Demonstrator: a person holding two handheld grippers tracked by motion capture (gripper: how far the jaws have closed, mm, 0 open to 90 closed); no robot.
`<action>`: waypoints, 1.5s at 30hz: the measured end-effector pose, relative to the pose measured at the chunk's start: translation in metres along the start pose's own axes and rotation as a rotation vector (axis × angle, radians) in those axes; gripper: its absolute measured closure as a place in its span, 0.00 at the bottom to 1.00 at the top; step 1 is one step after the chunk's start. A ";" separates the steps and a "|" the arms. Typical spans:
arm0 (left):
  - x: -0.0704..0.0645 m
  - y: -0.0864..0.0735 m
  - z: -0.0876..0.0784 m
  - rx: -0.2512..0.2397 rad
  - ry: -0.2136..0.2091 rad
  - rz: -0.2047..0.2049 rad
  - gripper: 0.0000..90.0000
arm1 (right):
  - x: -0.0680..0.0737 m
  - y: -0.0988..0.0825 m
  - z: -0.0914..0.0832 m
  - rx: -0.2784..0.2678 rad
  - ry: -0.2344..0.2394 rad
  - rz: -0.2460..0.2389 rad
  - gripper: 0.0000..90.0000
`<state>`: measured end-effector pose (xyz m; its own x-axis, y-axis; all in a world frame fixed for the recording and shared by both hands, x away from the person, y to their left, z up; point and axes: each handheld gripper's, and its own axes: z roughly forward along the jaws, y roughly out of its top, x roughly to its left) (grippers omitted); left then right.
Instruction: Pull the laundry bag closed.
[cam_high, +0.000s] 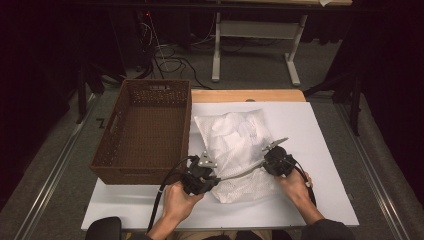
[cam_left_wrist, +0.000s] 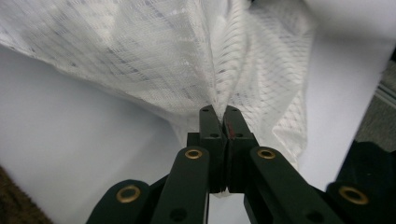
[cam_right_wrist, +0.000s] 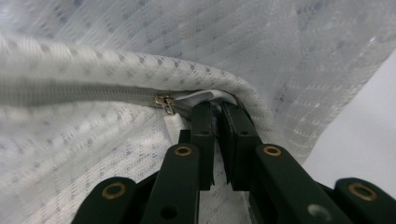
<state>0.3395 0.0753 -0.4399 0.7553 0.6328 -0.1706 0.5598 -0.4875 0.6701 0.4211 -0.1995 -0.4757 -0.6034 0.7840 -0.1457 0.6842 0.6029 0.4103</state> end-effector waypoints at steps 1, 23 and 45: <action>0.001 -0.001 -0.001 -0.003 -0.003 -0.004 0.99 | 0.001 0.001 0.000 0.001 -0.008 -0.003 0.93; -0.002 -0.004 0.019 0.074 0.016 -0.015 0.70 | -0.007 -0.018 -0.041 -0.143 0.039 -0.002 0.84; 0.007 -0.014 0.040 0.139 0.002 -0.012 0.94 | -0.004 -0.013 -0.016 0.007 0.078 -0.079 0.98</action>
<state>0.3507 0.0625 -0.4793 0.7479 0.6400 -0.1764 0.6104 -0.5584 0.5619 0.4077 -0.2129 -0.4658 -0.6856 0.7202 -0.1066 0.6358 0.6636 0.3941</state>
